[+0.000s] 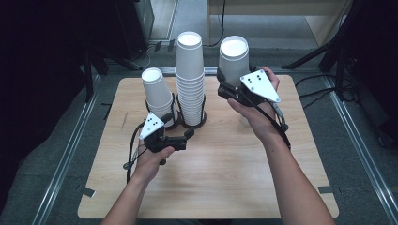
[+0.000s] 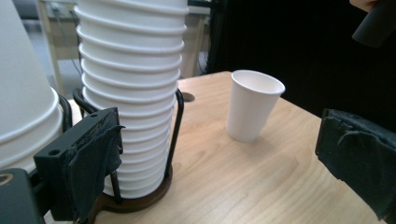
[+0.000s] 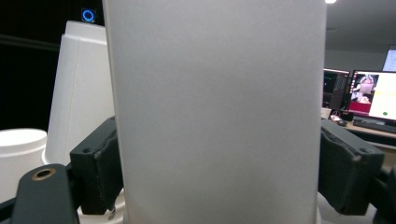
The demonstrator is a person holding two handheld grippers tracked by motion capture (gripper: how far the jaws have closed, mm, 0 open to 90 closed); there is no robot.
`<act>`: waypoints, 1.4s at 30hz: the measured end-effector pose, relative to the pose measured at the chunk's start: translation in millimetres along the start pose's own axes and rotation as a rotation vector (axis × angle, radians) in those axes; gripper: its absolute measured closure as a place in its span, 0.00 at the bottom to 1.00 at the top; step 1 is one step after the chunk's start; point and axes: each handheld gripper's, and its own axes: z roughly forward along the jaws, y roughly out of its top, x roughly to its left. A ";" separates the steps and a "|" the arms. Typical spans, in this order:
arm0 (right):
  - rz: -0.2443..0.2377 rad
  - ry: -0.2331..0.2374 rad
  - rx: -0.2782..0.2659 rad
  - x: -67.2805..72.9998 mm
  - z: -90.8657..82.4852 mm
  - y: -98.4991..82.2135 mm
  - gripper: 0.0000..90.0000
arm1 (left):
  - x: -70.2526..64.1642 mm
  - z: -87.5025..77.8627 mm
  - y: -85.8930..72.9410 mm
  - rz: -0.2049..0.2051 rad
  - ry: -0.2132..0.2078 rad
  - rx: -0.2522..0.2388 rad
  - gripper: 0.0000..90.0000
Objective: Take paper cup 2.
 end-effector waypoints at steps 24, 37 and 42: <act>-0.316 0.039 0.067 28.6 -33.3 -69.3 0.17 | -6.9 1.5 1.1 0.048 -0.059 0.074 0.01; -0.394 0.078 0.088 36.8 -41.7 -94.4 0.17 | -6.0 -2.0 5.3 0.036 -0.091 0.081 0.01; -0.435 0.097 0.102 42.2 -46.7 -106.8 0.17 | -7.3 -0.8 5.3 0.032 -0.106 0.095 0.01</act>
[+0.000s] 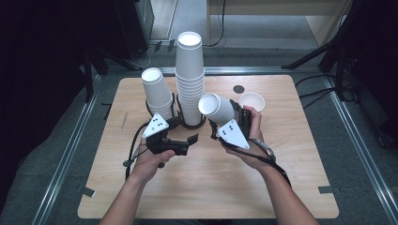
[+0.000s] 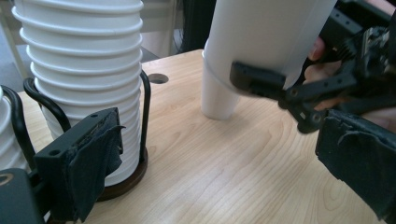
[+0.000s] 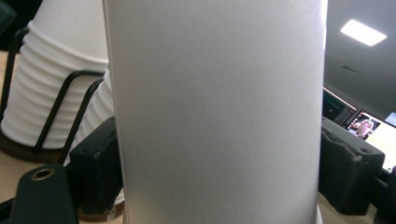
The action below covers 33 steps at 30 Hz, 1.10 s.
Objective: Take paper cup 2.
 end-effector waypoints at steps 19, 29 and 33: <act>-0.121 0.077 0.008 35.7 -2.0 -15.6 0.17 | -2.3 2.4 3.1 -0.003 -0.038 0.054 0.03; -0.175 0.112 -0.016 44.3 -3.4 -15.0 0.17 | -5.4 4.7 5.1 -0.005 -0.057 0.075 0.04; -0.190 0.125 -0.025 47.1 -4.3 -14.2 0.17 | -6.2 6.5 5.3 -0.006 -0.055 0.089 0.05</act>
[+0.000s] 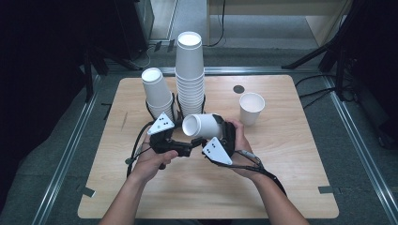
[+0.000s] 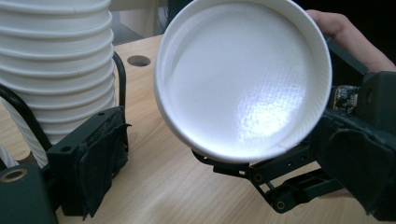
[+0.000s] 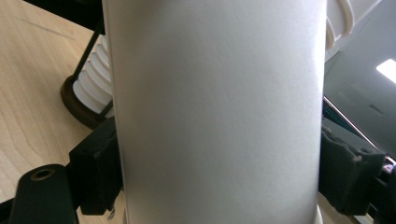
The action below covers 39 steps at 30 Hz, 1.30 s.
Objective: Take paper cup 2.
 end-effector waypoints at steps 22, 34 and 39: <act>-0.089 0.050 -0.028 13.9 -1.3 2.4 0.17 | -0.1 4.2 1.9 -0.054 0.007 0.034 0.14; -0.106 0.056 -0.032 15.3 -1.5 2.4 0.17 | -1.0 5.9 1.1 -0.066 -0.003 0.039 0.19; -0.116 0.055 -0.030 15.2 -1.0 1.3 0.16 | -0.2 7.1 0.0 -0.063 -0.007 0.043 0.21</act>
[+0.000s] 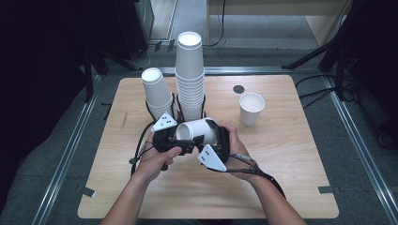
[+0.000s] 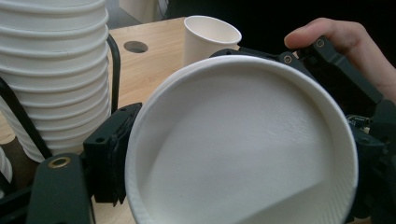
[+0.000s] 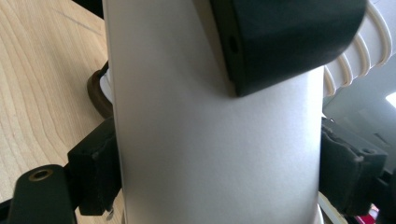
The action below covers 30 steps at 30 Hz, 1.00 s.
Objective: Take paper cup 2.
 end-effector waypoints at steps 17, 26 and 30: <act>0.030 0.016 0.033 -7.7 -3.0 -1.4 0.02 | -0.8 2.4 -5.1 0.033 0.006 -0.048 0.26; 0.043 -0.022 0.035 -21.2 -15.4 -3.0 0.00 | 5.0 -0.7 -10.0 0.039 0.053 -0.157 0.27; 0.059 -0.047 0.032 -27.8 -22.7 -3.8 0.00 | 8.1 -1.7 -12.3 0.038 0.070 -0.197 0.27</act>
